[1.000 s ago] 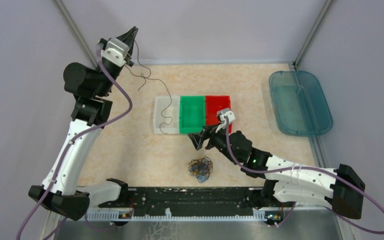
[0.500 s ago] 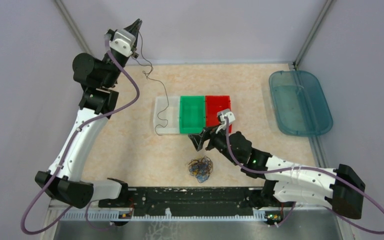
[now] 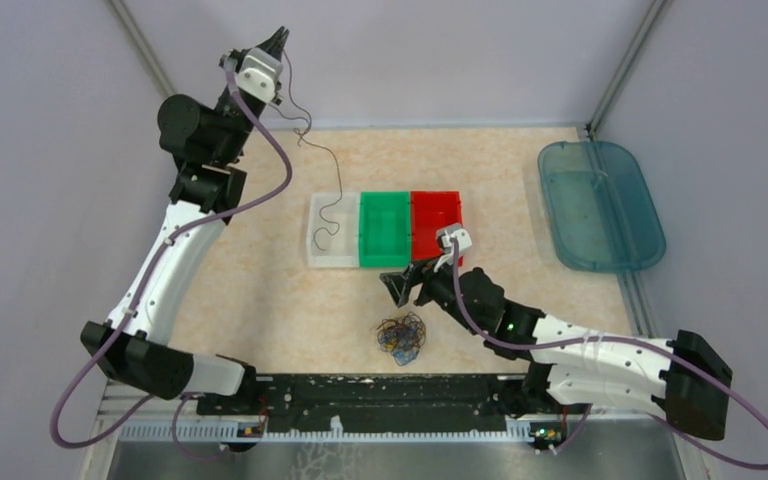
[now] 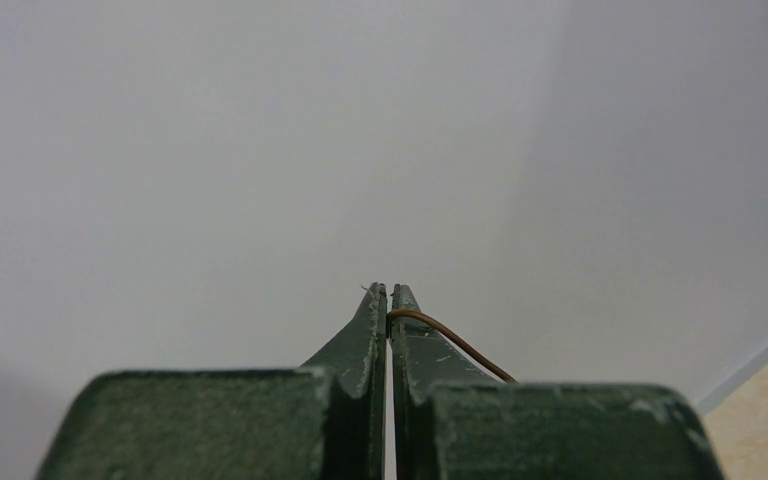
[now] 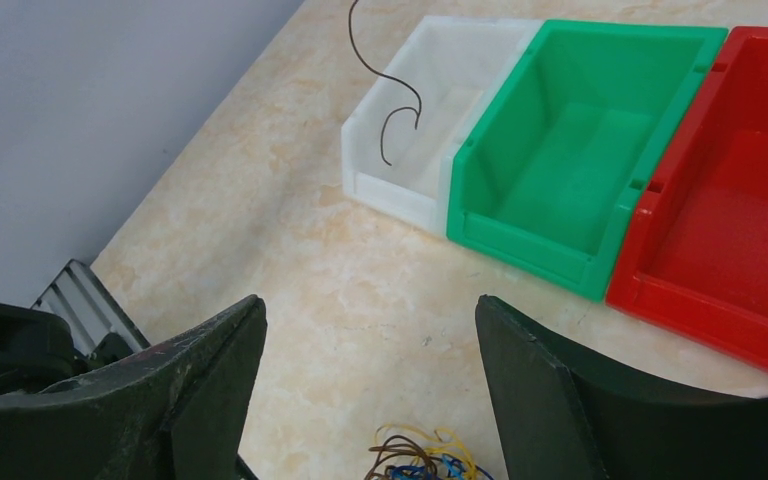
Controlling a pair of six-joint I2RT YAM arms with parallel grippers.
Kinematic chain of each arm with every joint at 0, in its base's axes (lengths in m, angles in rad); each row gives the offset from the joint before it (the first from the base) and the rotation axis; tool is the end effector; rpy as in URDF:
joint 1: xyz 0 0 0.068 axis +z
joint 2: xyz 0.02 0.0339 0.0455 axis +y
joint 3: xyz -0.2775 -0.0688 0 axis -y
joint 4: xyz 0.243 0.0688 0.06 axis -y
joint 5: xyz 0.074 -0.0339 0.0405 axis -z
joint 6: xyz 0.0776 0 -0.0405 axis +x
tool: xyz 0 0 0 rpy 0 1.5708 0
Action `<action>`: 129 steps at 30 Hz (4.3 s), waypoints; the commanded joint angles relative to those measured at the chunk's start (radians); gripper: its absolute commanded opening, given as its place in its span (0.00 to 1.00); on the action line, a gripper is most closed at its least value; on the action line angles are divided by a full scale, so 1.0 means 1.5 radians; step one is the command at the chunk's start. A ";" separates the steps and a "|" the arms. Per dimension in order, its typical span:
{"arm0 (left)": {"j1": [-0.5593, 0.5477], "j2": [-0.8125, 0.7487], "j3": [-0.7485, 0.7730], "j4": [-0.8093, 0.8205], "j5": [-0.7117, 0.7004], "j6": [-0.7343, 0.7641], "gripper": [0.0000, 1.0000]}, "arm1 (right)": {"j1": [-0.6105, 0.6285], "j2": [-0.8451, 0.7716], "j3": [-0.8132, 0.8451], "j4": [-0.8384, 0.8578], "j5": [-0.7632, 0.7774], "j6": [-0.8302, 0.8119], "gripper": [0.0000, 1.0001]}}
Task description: Untangle the cables
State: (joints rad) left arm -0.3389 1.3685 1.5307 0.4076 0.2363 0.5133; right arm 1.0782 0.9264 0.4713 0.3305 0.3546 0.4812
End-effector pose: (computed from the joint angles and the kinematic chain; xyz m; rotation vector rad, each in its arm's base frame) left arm 0.2959 -0.1236 0.5644 0.6083 0.8173 0.0408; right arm 0.1389 0.2019 0.2642 -0.2491 1.7463 0.8591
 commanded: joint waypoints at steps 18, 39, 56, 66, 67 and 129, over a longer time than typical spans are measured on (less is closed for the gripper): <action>-0.003 -0.060 -0.235 -0.341 -0.030 0.056 0.04 | -0.004 -0.020 0.014 0.008 0.010 0.003 0.76; 0.005 0.056 -0.161 -0.295 -0.215 0.047 0.00 | -0.043 0.128 0.102 0.008 -0.055 0.036 0.63; 0.062 -0.004 -0.170 -0.455 -0.069 0.057 0.02 | -0.151 0.531 0.423 0.009 -0.252 0.079 0.42; -0.017 0.057 -0.094 -0.535 -0.056 -0.083 0.00 | -0.172 0.584 0.474 -0.005 -0.234 0.110 0.34; -0.020 0.065 -0.083 -0.542 -0.060 -0.101 0.00 | -0.174 0.573 0.464 -0.002 -0.232 0.110 0.34; -0.042 0.167 -0.227 -0.385 -0.119 -0.134 0.77 | -0.218 0.283 0.232 -0.016 -0.172 0.136 0.24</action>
State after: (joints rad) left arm -0.4042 1.6745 1.1336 -0.1169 0.0124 0.2821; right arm 0.7605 1.3720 0.7849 0.2855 0.1028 0.6754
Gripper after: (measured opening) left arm 0.706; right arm 0.245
